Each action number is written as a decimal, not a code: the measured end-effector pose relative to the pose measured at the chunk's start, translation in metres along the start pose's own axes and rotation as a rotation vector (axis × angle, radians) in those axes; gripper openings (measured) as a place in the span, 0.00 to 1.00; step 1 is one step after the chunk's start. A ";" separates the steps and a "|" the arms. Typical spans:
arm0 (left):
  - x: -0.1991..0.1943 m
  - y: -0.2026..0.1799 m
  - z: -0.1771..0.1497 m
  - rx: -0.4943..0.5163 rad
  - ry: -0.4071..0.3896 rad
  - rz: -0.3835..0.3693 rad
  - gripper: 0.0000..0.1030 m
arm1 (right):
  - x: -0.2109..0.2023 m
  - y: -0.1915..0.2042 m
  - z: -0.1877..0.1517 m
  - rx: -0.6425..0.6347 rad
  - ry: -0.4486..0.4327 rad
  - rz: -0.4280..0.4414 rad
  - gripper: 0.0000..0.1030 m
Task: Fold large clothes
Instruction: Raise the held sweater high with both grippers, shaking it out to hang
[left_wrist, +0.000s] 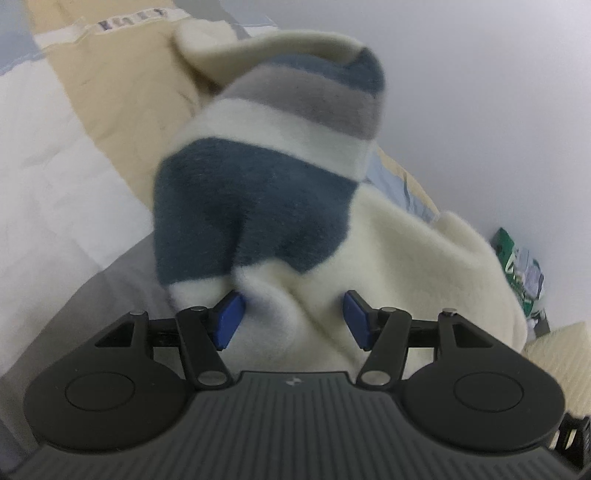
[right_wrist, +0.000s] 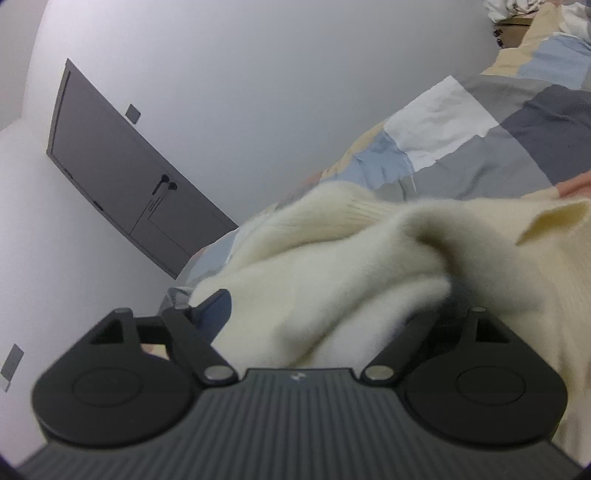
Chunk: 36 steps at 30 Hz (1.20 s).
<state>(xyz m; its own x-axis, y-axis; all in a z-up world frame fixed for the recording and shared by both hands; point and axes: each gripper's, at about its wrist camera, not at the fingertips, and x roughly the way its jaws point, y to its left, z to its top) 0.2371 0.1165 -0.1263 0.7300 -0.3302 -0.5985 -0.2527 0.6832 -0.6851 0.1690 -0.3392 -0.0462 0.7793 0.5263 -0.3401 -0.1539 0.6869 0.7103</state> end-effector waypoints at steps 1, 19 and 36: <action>0.000 0.000 0.000 -0.007 -0.003 0.000 0.62 | -0.002 -0.002 -0.001 0.011 0.000 -0.008 0.80; 0.006 0.018 -0.031 -0.321 0.141 -0.050 0.62 | 0.053 0.029 -0.069 -0.225 0.267 -0.013 0.82; -0.089 -0.026 0.008 -0.171 -0.159 -0.266 0.13 | -0.023 0.080 -0.055 -0.434 -0.067 0.127 0.11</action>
<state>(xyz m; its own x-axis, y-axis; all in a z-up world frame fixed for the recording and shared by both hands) 0.1837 0.1334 -0.0513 0.8710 -0.3672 -0.3265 -0.1332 0.4632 -0.8762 0.1049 -0.2687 -0.0154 0.7731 0.5963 -0.2161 -0.4800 0.7728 0.4152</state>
